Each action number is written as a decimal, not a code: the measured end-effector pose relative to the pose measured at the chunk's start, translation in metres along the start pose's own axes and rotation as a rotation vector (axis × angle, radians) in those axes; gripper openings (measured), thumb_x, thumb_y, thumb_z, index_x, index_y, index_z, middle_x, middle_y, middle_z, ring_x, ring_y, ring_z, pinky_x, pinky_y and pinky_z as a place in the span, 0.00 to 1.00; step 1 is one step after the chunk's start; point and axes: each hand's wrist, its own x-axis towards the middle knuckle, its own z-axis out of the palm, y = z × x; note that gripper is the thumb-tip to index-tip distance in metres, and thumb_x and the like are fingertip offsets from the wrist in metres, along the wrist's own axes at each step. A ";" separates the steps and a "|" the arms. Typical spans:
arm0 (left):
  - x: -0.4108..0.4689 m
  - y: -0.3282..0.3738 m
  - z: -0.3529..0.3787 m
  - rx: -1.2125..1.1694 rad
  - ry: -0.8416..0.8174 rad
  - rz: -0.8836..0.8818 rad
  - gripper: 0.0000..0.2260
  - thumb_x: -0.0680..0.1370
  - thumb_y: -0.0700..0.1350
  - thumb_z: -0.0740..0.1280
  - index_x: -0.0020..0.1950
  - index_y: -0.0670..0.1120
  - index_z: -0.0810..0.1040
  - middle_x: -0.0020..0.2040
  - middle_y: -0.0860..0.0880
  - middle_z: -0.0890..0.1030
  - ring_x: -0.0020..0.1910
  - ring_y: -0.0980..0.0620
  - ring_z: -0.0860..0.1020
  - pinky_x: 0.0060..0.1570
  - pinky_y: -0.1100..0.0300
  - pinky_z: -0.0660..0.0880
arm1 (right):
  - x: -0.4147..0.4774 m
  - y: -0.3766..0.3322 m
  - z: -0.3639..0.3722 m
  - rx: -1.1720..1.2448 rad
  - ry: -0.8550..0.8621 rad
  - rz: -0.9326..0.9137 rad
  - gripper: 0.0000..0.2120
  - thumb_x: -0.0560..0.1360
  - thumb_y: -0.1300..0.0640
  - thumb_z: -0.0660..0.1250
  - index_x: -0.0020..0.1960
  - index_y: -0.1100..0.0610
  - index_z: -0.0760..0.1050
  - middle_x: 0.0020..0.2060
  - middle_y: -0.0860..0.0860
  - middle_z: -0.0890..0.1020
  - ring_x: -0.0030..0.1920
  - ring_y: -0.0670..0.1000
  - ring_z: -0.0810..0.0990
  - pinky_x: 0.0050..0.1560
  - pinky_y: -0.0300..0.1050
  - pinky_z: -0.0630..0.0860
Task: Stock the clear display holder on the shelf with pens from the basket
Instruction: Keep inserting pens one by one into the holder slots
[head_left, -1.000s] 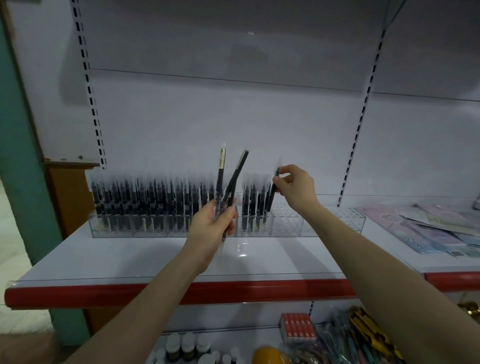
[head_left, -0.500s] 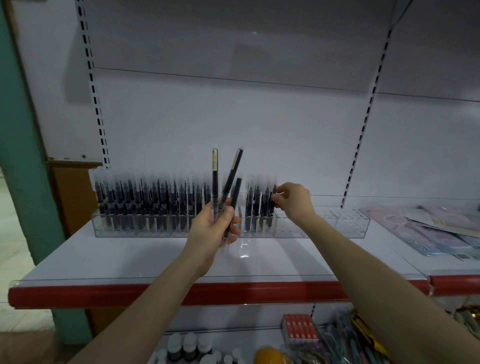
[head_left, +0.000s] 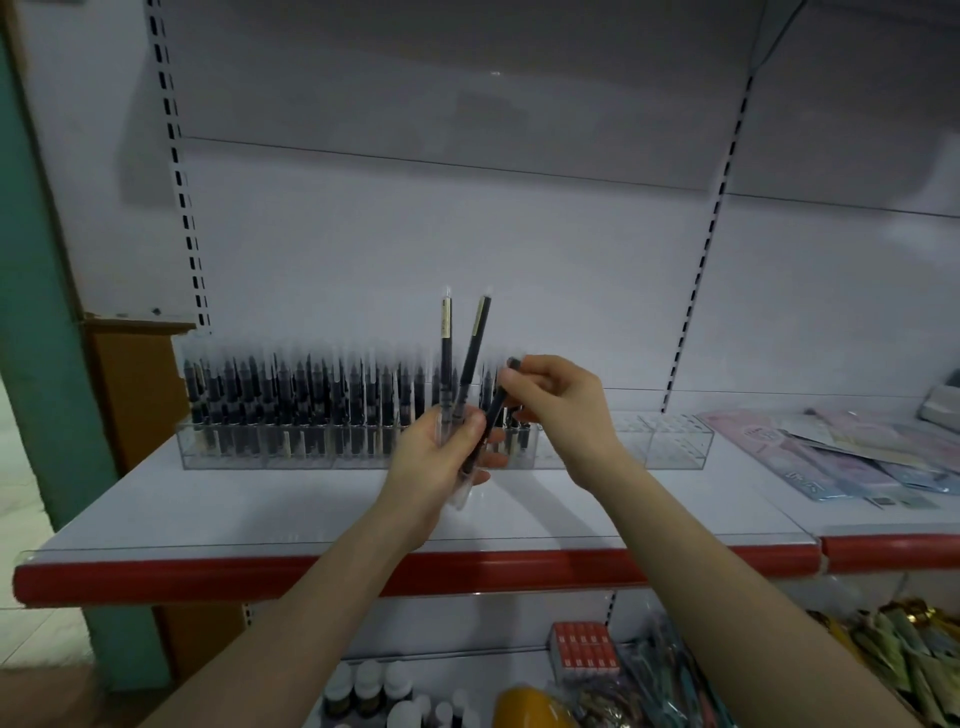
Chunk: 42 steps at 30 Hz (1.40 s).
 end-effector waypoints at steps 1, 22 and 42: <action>-0.002 0.001 -0.001 0.009 -0.008 0.001 0.03 0.79 0.43 0.62 0.50 0.46 0.74 0.41 0.50 0.83 0.37 0.54 0.83 0.37 0.61 0.79 | 0.002 -0.001 0.000 0.016 0.018 0.008 0.07 0.73 0.61 0.69 0.50 0.60 0.76 0.34 0.50 0.81 0.31 0.40 0.80 0.34 0.32 0.75; -0.007 0.016 -0.003 -0.045 -0.010 -0.041 0.06 0.79 0.42 0.62 0.50 0.40 0.75 0.39 0.43 0.80 0.26 0.58 0.75 0.28 0.66 0.75 | 0.006 0.033 -0.023 -0.921 0.051 -0.850 0.13 0.73 0.54 0.63 0.48 0.61 0.81 0.42 0.57 0.79 0.37 0.54 0.79 0.32 0.43 0.77; 0.004 0.000 -0.022 0.036 0.070 -0.090 0.07 0.81 0.45 0.58 0.50 0.45 0.74 0.34 0.48 0.71 0.25 0.55 0.66 0.25 0.61 0.62 | 0.053 0.033 -0.027 -0.510 0.148 -0.067 0.12 0.78 0.60 0.62 0.60 0.62 0.70 0.46 0.55 0.78 0.46 0.53 0.77 0.34 0.36 0.69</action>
